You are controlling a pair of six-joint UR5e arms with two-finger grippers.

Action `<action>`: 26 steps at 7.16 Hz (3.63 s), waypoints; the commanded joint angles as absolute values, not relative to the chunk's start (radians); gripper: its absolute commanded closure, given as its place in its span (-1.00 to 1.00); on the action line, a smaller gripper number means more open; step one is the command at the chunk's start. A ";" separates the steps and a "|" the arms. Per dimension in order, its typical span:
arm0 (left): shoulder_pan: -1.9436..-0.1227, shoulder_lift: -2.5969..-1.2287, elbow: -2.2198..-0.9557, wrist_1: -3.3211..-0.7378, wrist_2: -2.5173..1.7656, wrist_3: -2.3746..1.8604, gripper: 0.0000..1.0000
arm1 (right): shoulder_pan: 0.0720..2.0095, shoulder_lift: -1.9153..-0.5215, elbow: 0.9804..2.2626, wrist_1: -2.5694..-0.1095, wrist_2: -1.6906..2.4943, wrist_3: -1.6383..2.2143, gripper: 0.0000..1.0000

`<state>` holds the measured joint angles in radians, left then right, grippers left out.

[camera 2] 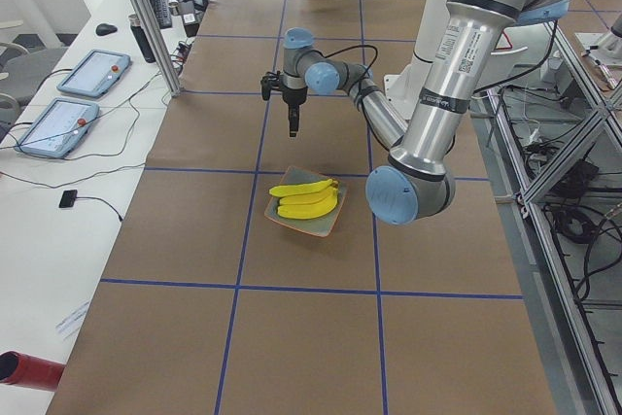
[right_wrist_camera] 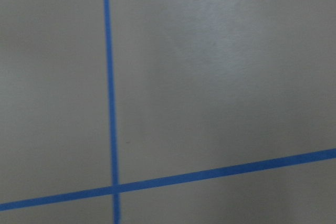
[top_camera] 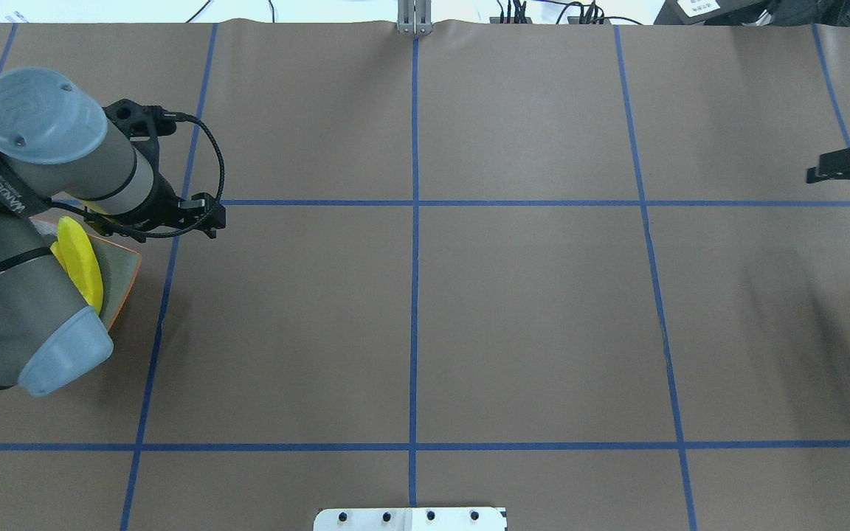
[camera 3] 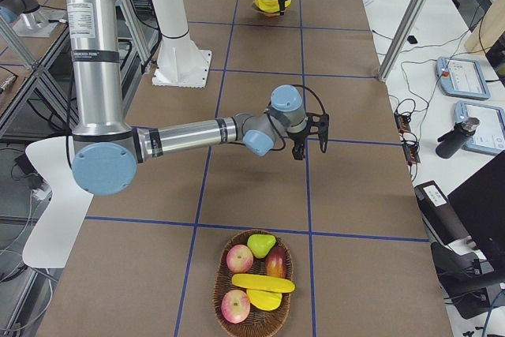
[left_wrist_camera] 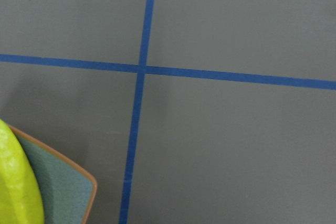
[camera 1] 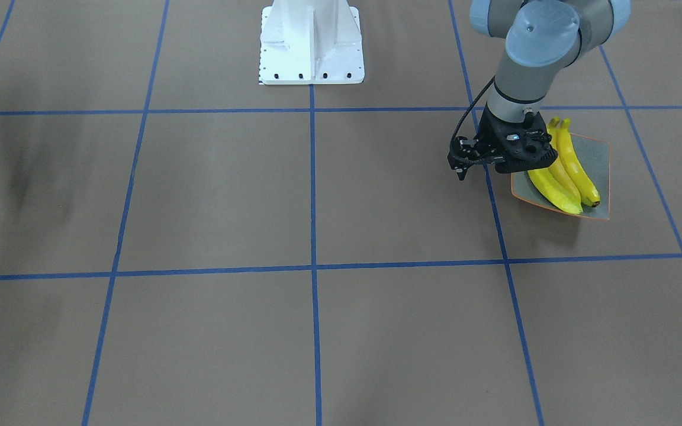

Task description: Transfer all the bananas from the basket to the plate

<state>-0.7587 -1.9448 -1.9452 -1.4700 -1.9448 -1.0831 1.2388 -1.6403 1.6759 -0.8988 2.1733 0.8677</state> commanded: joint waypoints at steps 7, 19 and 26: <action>-0.753 -1.974 -1.933 -1.482 -1.945 -1.115 -0.99 | 1.545 -1.695 1.361 -1.091 2.117 0.226 -1.00; -0.753 -1.980 -1.940 -1.482 -1.947 -1.117 -0.99 | 1.619 -1.620 1.273 -1.103 2.193 0.154 1.00; -0.762 -2.005 -1.876 -1.686 -1.947 -1.140 -0.99 | 1.656 -1.462 1.367 -1.272 2.399 0.208 1.00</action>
